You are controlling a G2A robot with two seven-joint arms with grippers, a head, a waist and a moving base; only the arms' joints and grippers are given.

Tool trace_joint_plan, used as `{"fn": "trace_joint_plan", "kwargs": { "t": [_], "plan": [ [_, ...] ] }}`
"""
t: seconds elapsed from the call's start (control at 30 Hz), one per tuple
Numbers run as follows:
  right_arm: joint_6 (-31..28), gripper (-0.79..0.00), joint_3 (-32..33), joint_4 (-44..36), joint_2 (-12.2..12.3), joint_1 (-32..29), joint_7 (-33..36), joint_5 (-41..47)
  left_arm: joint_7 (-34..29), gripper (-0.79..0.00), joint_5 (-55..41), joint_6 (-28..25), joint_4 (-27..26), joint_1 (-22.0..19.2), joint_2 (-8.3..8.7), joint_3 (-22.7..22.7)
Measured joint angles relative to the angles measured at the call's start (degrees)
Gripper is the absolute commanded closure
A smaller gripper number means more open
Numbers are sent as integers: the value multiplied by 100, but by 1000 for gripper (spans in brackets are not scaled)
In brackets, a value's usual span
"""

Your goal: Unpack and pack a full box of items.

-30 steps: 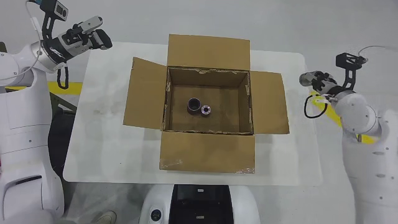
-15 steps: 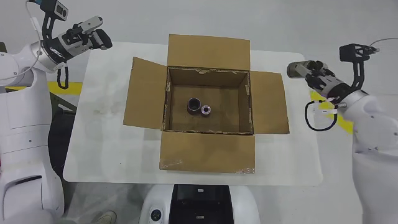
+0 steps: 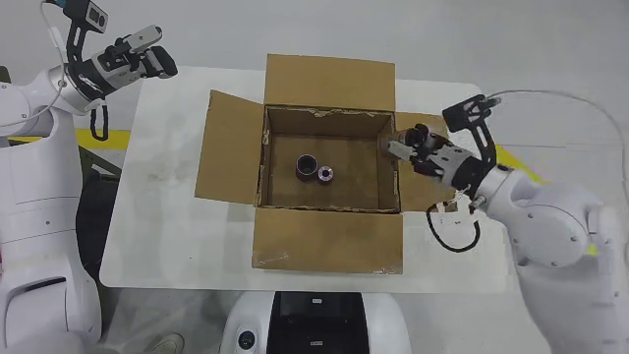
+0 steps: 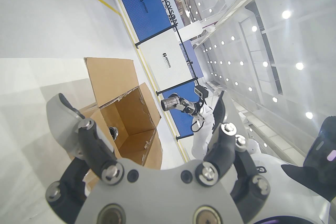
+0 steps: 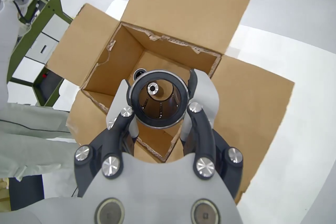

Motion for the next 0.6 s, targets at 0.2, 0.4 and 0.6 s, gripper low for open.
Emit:
{"fn": "trace_joint_plan", "kwargs": {
  "t": [0.2,0.4,0.6],
  "plan": [
    [138,0,-695,-76,-26,119,51,-483,0,-785,0,0,0,0,0,0],
    [322,0,-1107,113,-59,400,6,-887,0,-785,0,0,0,0,0,0],
    [454,0,-1496,386,-102,698,3,-1262,0,-785,0,0,0,0,0,0]
  ]
}}
